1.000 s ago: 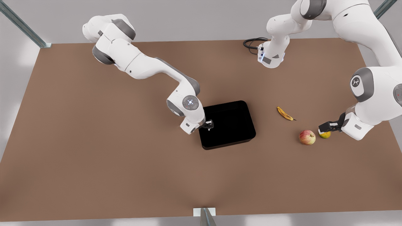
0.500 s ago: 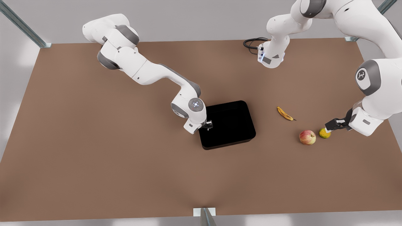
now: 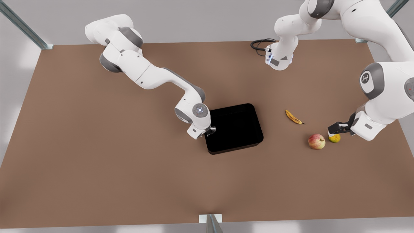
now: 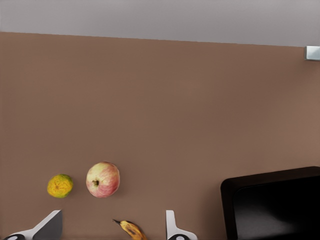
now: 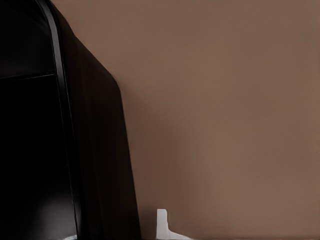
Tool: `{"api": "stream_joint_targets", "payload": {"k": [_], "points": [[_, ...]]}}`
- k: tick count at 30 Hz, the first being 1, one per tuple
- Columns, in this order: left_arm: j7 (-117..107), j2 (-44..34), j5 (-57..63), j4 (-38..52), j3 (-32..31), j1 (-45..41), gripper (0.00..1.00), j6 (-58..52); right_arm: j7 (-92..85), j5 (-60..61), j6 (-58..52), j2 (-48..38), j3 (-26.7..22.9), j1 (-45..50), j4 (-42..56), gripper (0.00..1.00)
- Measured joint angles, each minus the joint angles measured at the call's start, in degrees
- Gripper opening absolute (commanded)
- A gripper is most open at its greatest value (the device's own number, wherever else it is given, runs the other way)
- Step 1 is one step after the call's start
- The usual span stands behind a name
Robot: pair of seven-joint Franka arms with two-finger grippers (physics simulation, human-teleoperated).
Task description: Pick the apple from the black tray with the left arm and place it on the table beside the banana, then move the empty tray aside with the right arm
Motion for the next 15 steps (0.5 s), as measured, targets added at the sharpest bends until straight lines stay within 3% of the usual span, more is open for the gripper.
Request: {"api": "stream_joint_targets", "payload": {"k": [2, 6, 15], "points": [[0.16, 0.02, -0.03, 0.00, 0.02, 0.00, 1.00, -0.06, 0.09, 0.06, 0.01, 0.09, 0.00, -0.16, 0.01, 0.31], [0.56, 0.00, -0.09, 0.00, 0.13, 0.06, 1.00, -0.12, -0.05, 1.32, 0.27, 0.12, 0.03, -0.28, 0.06, 0.19], [1.24, 0.00, -0.04, 0.00, 0.20, 0.09, 1.00, -0.19, 0.08, 1.75, 0.05, 0.05, 1.28, -1.07, 0.16, 0.09]]}}
